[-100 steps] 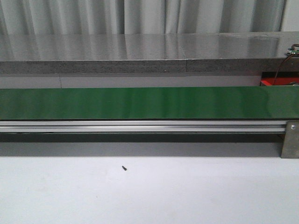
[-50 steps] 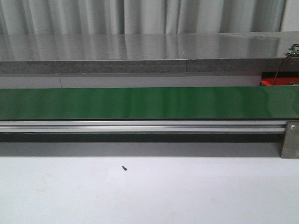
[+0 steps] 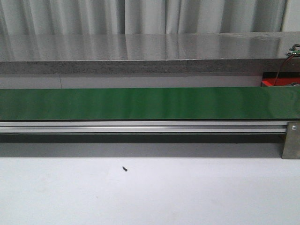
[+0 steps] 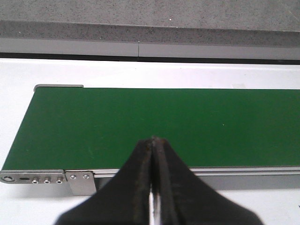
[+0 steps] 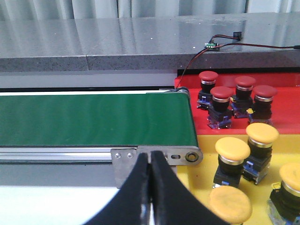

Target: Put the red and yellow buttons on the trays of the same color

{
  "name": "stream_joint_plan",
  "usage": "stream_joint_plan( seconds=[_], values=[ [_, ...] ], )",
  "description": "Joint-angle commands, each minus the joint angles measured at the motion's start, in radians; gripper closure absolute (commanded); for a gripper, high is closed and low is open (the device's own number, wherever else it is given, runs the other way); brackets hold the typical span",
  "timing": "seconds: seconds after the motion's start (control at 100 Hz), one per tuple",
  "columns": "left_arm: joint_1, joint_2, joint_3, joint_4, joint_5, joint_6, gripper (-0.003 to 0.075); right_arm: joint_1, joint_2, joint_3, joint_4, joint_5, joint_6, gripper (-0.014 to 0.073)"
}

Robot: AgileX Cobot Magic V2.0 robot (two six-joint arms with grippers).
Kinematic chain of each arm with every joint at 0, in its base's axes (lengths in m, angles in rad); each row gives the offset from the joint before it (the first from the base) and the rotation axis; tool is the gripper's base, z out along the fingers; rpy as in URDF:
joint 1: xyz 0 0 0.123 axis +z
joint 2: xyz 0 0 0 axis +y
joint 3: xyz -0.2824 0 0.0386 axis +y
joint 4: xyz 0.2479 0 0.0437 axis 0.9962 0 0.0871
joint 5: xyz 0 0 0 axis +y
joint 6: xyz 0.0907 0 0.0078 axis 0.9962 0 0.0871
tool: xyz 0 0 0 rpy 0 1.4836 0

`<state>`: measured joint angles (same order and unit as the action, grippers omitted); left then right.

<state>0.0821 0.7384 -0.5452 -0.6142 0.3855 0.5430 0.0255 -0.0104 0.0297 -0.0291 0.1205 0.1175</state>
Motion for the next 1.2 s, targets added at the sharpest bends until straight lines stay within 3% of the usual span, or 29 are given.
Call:
stream_joint_plan(
  seconds=[0.0,0.29,0.35,0.55,0.74,0.91,1.19],
  values=[
    [-0.008,-0.004,-0.027,-0.018,-0.062,0.0,0.074,0.001,-0.019,-0.019,-0.009,-0.085,0.0,0.0662],
    [-0.013,-0.012,-0.027,-0.017,-0.068,-0.003,0.074,0.001,-0.019,-0.019,-0.009,-0.085,0.0,0.0662],
    [-0.029,-0.028,-0.027,0.068,-0.069,-0.036,0.074,0.001,-0.019,-0.019,-0.009,-0.085,0.0,0.0662],
    [-0.104,-0.151,0.0,0.445,-0.107,-0.358,0.074,0.001,-0.019,-0.019,-0.009,-0.085,0.0,0.0662],
    [-0.128,-0.283,0.127,0.489,-0.253,-0.378,0.074,0.001,-0.019,-0.019,-0.009,-0.085,0.0,0.0662],
    [-0.128,-0.431,0.254,0.565,-0.265,-0.455,0.074,0.001,-0.019,-0.019,-0.009,-0.085,0.0,0.0662],
    [-0.122,-0.681,0.444,0.579,-0.276,-0.462,0.074,0.001,-0.019,-0.019,-0.009,-0.085,0.0,0.0662]
  ],
)
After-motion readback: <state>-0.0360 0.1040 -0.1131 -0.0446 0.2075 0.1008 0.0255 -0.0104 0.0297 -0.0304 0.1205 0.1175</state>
